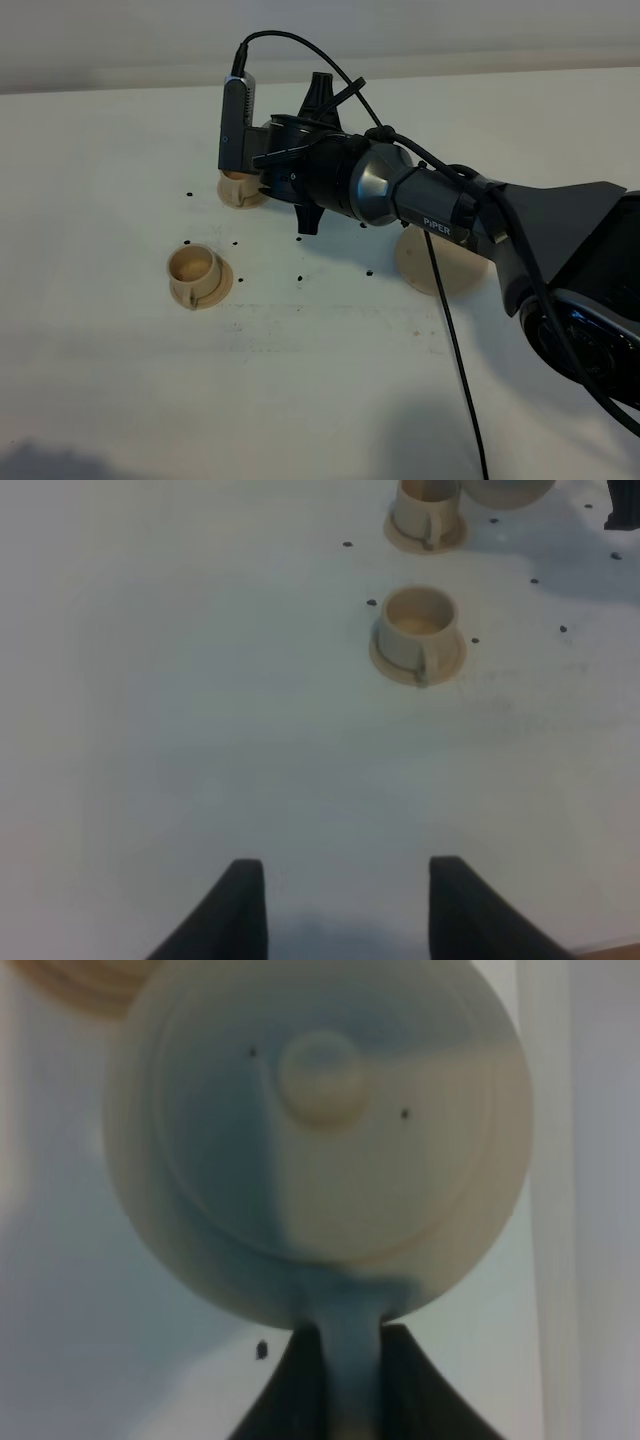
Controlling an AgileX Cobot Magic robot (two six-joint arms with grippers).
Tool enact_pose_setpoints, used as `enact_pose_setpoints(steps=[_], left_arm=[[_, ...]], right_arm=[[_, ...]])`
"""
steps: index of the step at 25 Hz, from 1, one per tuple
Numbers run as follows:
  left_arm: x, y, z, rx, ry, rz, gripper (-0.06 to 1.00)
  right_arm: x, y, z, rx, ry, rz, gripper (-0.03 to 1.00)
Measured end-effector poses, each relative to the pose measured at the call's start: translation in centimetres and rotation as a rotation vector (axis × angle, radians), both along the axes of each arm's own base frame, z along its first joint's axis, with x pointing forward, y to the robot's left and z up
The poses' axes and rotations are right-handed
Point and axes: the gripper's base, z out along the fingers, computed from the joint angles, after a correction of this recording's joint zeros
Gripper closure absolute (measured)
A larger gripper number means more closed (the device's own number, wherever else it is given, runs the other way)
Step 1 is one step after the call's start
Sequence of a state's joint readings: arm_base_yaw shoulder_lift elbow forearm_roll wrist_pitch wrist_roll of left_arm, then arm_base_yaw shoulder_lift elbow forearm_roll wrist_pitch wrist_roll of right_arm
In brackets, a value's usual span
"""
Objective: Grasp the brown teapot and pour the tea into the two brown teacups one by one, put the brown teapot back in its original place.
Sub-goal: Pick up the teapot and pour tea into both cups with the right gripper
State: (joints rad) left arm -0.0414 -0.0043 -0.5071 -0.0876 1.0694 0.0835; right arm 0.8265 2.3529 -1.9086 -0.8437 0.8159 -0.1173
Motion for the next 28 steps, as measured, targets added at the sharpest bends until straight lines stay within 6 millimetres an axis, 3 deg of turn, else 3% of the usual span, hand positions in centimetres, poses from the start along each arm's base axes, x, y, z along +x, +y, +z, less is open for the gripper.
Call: enact_pose_setpoints(steps=[28], left_arm=[[0.00, 0.00, 0.00, 0.000, 0.000, 0.000, 0.59]], right_arm=[[0.26, 0.04, 0.23, -0.098, -0.032, 0.103, 0.88]])
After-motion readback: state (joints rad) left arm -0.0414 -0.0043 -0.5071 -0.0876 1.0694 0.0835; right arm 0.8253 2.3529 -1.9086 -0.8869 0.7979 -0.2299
